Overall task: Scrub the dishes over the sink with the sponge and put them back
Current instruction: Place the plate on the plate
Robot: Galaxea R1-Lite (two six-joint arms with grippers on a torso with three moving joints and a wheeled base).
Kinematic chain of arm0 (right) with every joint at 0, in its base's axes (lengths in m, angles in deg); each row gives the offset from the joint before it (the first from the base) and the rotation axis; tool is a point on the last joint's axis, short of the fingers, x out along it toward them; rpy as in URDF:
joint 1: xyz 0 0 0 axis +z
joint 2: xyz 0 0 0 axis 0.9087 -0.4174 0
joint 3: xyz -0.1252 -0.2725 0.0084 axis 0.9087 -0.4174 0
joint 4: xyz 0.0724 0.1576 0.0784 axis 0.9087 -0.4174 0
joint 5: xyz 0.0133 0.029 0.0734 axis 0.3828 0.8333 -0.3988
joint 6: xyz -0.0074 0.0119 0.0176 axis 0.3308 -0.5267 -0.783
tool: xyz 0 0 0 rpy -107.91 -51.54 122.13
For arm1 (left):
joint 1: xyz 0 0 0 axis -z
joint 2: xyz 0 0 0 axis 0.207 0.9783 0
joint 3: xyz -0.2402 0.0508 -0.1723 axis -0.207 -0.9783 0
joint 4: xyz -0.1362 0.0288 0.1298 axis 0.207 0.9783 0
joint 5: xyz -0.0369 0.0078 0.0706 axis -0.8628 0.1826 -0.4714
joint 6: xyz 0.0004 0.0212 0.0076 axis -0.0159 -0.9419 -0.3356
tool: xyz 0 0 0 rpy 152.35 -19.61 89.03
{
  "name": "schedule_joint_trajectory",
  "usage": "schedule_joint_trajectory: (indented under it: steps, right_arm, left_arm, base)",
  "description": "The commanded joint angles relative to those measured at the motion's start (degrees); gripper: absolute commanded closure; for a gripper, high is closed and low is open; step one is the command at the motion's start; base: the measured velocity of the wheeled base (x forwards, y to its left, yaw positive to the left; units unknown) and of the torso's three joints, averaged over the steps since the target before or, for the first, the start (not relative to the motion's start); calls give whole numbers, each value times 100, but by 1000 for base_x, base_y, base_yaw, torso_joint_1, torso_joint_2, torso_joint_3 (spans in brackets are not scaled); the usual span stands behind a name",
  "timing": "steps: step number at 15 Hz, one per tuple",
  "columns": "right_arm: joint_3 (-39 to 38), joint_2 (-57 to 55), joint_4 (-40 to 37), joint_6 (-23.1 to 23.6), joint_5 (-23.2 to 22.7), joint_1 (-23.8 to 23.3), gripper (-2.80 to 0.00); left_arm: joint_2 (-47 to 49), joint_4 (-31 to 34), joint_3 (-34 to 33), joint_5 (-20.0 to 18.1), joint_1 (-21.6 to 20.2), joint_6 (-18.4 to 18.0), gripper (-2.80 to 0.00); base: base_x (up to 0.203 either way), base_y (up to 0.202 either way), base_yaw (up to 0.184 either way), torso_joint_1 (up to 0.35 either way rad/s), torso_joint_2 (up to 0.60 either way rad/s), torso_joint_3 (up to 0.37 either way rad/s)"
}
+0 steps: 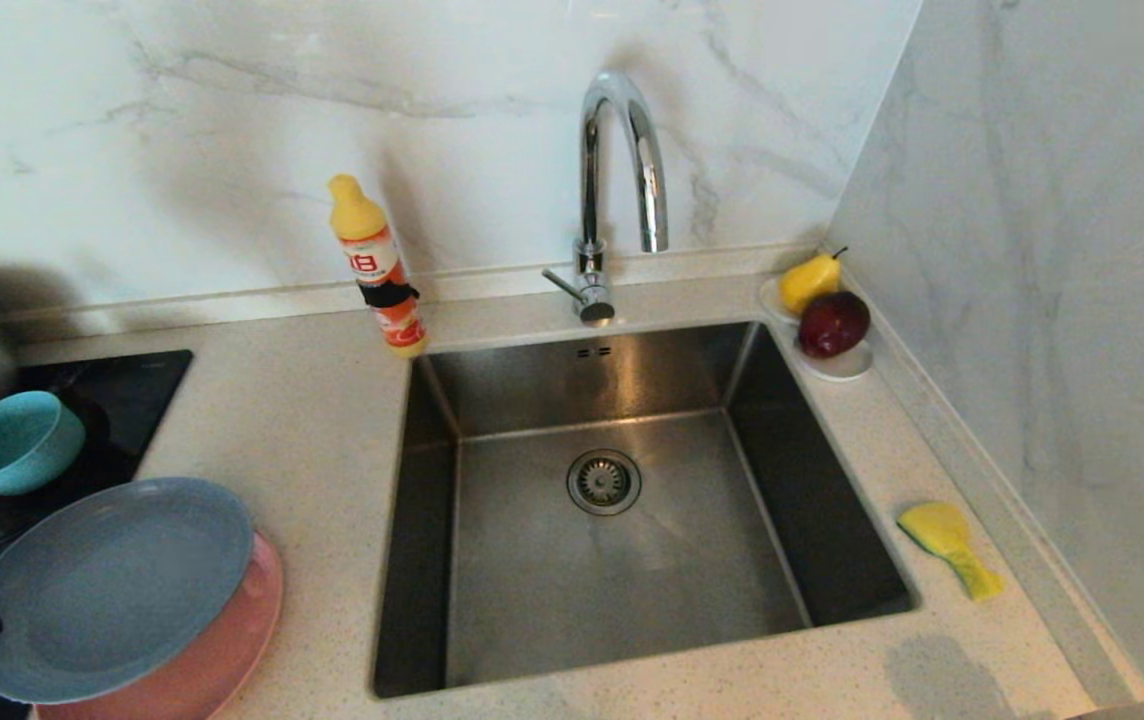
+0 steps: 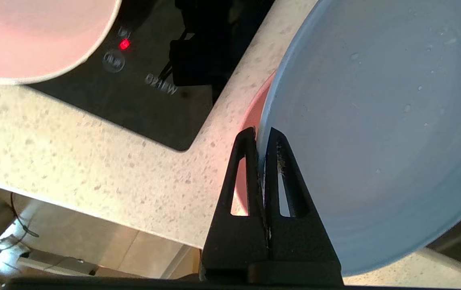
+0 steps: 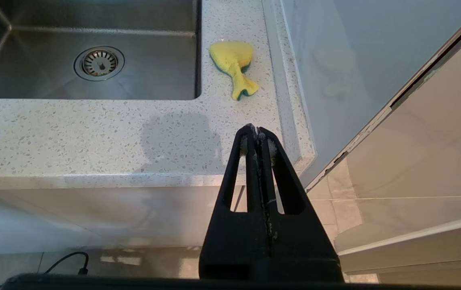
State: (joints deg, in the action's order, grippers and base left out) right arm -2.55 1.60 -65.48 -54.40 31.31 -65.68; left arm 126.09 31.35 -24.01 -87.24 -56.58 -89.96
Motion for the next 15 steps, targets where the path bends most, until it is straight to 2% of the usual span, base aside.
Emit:
schedule_joint_trajectory:
  steps: [1, 4, 8, 11, 15]
  right_arm:
    - [0, -9, 2, 4, -3, 0, 0]
    - [0, -9, 2, 4, -11, 0, 0]
    - [0, -9, 2, 4, -3, 0, 0]
    - [0, -9, 2, 4, -3, 0, 0]
    - [0, -9, 2, 4, -3, 0, 0]
  left_arm:
    - [-294, 17, -203, -179, -31, -21, 0]
    - [-764, 241, -235, -685, -28, 47, 0]
    - [-667, 313, -465, -623, -31, -163, 0]
    - [-469, 21, -546, -519, -59, -210, 0]
    - [-32, -389, -540, -490, -338, -315, 0]
  base:
    - [0, 0, 0, 0, 0, 0]
    - [0, 0, 0, 0, 0, 0]
    - [0, 0, 0, 0, 0, 0]
    - [0, 0, 0, 0, 0, 0]
    - [0, 0, 0, 0, 0, 0]
